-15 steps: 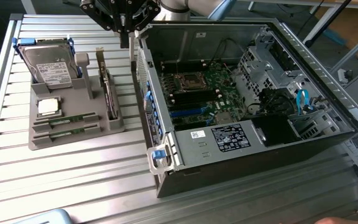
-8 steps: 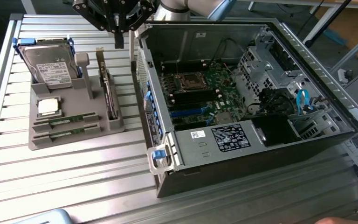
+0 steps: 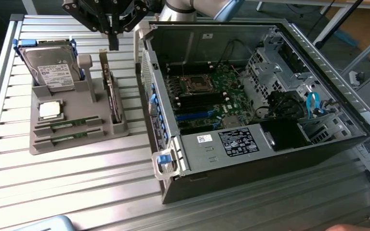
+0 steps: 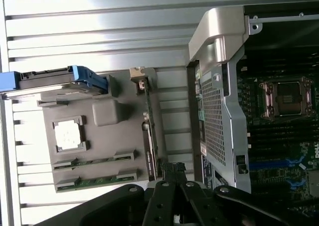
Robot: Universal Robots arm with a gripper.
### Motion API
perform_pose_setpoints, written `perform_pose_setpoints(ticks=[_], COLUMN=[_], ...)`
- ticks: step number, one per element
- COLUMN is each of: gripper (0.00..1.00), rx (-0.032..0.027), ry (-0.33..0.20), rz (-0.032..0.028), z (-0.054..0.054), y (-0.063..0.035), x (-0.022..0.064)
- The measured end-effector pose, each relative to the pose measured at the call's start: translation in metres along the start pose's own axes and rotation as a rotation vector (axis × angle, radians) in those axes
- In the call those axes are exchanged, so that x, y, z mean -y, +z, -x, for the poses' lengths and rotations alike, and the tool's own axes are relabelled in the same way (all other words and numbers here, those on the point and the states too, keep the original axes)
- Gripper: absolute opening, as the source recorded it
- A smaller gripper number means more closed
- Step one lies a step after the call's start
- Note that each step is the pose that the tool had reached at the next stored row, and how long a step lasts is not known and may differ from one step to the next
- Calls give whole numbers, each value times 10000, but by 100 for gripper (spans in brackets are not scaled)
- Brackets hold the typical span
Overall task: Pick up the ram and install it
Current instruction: 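Reach for the ram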
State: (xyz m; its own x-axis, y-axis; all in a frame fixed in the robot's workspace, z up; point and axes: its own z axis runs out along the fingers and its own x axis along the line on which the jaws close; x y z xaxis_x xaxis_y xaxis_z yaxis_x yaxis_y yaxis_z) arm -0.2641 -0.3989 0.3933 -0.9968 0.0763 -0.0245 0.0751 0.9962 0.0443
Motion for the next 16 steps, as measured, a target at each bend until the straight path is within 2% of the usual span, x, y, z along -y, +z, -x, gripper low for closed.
perform_pose_setpoints(ticks=[7, 11, 13, 16], gripper=[11, 11, 11, 11], rx=[-1, 0, -1, 0], ry=[-1, 0, -1, 1], rz=[-1, 0, 0, 0], z=[-154, -345, -389, -527], y=[-5, -9, -11, -15], x=[12, 26, 29, 40])
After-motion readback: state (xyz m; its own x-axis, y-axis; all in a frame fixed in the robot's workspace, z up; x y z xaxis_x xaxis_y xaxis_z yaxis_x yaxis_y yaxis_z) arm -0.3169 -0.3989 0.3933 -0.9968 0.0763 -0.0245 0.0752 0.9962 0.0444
